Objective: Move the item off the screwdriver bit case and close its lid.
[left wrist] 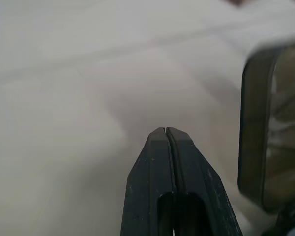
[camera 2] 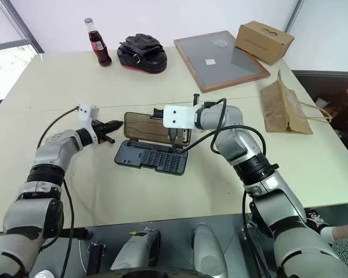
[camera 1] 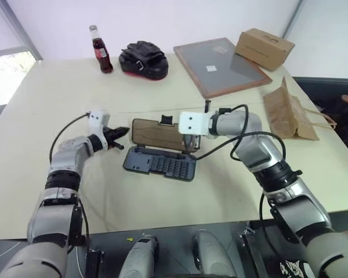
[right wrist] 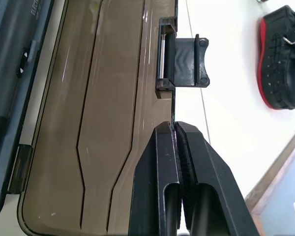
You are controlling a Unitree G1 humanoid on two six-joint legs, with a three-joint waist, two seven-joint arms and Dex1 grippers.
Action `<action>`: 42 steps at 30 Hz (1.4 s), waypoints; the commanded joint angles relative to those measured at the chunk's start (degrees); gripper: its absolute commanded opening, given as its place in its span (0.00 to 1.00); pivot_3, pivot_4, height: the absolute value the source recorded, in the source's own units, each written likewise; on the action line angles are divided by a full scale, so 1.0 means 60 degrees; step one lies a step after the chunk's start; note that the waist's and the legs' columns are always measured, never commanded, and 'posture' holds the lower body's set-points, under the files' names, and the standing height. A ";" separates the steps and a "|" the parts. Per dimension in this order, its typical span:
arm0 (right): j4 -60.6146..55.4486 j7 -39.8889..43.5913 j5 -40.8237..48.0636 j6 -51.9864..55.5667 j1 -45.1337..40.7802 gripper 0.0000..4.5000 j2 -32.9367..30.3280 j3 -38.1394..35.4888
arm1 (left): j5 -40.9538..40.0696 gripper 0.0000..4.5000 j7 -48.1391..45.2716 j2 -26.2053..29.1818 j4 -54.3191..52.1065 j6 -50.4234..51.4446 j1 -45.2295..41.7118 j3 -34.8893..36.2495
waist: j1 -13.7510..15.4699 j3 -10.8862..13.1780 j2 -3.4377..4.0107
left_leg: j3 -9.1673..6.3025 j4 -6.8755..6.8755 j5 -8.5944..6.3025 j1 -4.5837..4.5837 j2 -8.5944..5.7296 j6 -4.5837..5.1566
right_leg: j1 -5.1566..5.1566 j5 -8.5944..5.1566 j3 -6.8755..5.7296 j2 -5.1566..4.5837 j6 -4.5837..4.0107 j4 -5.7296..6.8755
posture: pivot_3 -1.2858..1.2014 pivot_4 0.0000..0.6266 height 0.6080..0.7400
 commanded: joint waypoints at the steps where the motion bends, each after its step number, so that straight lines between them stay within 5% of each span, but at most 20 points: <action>1: -0.0714 0.0123 0.0172 0.0180 -0.0045 0.00 -0.0014 0.0017 | 0.0346 0.00 -0.0348 -0.0108 0.0745 -0.0701 -0.0715 -0.0143 | 0.0019 0.0000 -0.0001 | -0.0001 0.0002 0.0000 -0.0004 0.0000 0.0000 | -0.0003 0.0000 -0.0001 0.0000 0.0000 0.0000 | 0.52 0.24 1.00; 16: -0.0785 0.0136 0.0338 0.0249 -0.0058 0.00 -0.0062 0.0185 | 0.0847 0.00 -0.1406 -0.0310 0.1914 -0.1419 -0.1466 -0.0261 | 0.0061 0.0000 -0.0002 | -0.0002 0.0014 0.0000 -0.0036 -0.0003 0.0000 | -0.0029 0.0002 -0.0004 -0.0001 0.0002 0.0004 | 0.52 0.24 1.00; 19: -0.0667 0.0089 0.0393 0.0236 -0.0069 0.20 -0.0083 0.0170 | 0.0888 0.00 -0.1442 -0.0284 0.1863 -0.1438 -0.1430 -0.0232 | 0.0062 0.0000 -0.0002 | -0.0002 0.0015 0.0000 -0.0037 -0.0002 0.0001 | -0.0029 0.0002 -0.0004 -0.0001 0.0002 0.0004 | 0.52 0.24 1.00; 26: -0.0125 0.0086 0.0580 0.0348 -0.0666 0.99 -0.0197 -0.0058 | 0.0884 0.00 -0.1578 -0.0192 0.1671 -0.1404 -0.1339 -0.0167 | 0.0085 0.0000 -0.0002 | -0.0002 0.0018 0.0000 -0.0037 -0.0003 0.0001 | -0.0029 0.0002 -0.0004 -0.0001 0.0003 0.0007 | 0.52 0.24 1.00; 34: -0.1684 0.1853 0.3102 0.3088 -0.0923 0.99 -0.1015 -0.1756 | 0.0744 0.00 -0.2080 0.0135 0.0521 -0.0967 -0.0844 -0.0186 | 0.0180 0.0000 -0.0002 | -0.0008 0.0019 0.0000 -0.0048 -0.0001 0.0001 | -0.0033 0.0002 -0.0006 -0.0002 0.0002 0.0006 | 0.52 0.24 1.00; 42: -0.3924 0.2301 0.5290 0.5056 0.0585 0.99 -0.2710 -0.3386 | 0.0131 0.00 -0.2752 0.0555 -0.2379 0.0478 0.0302 -0.0205 | 0.0237 0.0000 -0.0003 | -0.0008 0.0028 -0.0002 -0.0060 -0.0001 0.0004 | -0.0035 0.0002 -0.0010 -0.0016 0.0004 0.0001 | 0.52 0.24 1.00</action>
